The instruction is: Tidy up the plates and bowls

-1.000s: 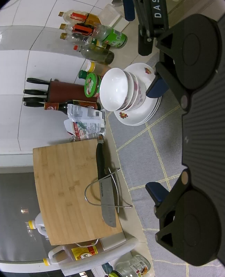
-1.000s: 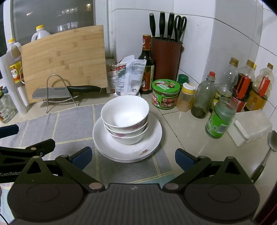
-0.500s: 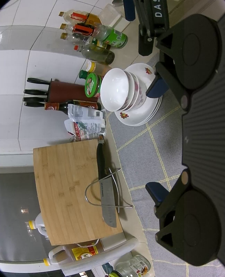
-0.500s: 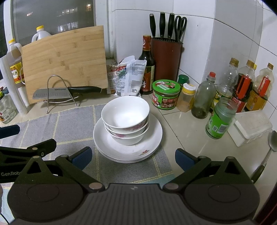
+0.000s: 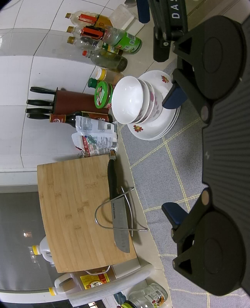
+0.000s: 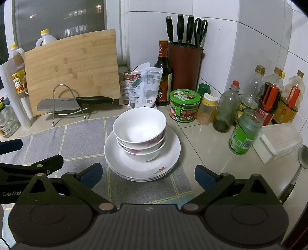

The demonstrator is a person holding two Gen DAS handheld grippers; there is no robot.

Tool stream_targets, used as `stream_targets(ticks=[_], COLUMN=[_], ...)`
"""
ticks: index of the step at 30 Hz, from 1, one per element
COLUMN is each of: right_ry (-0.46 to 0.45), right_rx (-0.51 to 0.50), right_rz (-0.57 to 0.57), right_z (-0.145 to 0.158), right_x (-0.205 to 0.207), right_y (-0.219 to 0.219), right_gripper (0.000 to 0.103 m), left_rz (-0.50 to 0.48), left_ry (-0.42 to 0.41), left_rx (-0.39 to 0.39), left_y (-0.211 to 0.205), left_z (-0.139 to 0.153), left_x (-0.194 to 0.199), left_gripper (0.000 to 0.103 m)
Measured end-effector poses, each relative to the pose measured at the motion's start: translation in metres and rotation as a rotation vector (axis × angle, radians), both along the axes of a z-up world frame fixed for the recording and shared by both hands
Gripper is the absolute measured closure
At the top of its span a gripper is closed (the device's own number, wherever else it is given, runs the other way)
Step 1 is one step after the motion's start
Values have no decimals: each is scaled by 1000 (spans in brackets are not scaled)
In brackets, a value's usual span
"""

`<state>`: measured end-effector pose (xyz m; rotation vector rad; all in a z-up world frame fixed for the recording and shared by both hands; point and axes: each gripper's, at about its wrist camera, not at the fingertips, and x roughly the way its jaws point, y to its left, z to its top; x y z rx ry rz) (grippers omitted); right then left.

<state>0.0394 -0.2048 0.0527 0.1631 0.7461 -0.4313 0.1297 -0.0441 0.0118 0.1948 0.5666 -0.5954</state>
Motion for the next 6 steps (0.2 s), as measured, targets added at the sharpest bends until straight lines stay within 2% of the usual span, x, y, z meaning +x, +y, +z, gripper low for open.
stream_targets(ticks=[6], right_ry=[0], right_rx=[0], right_rz=[0], right_z=[0], right_x=[0], right_y=[0], right_gripper=[0], left_rz=[0], left_ry=[-1], left_rx=[1], left_y=[0], left_z=[0], left_x=[0], left_gripper=[1])
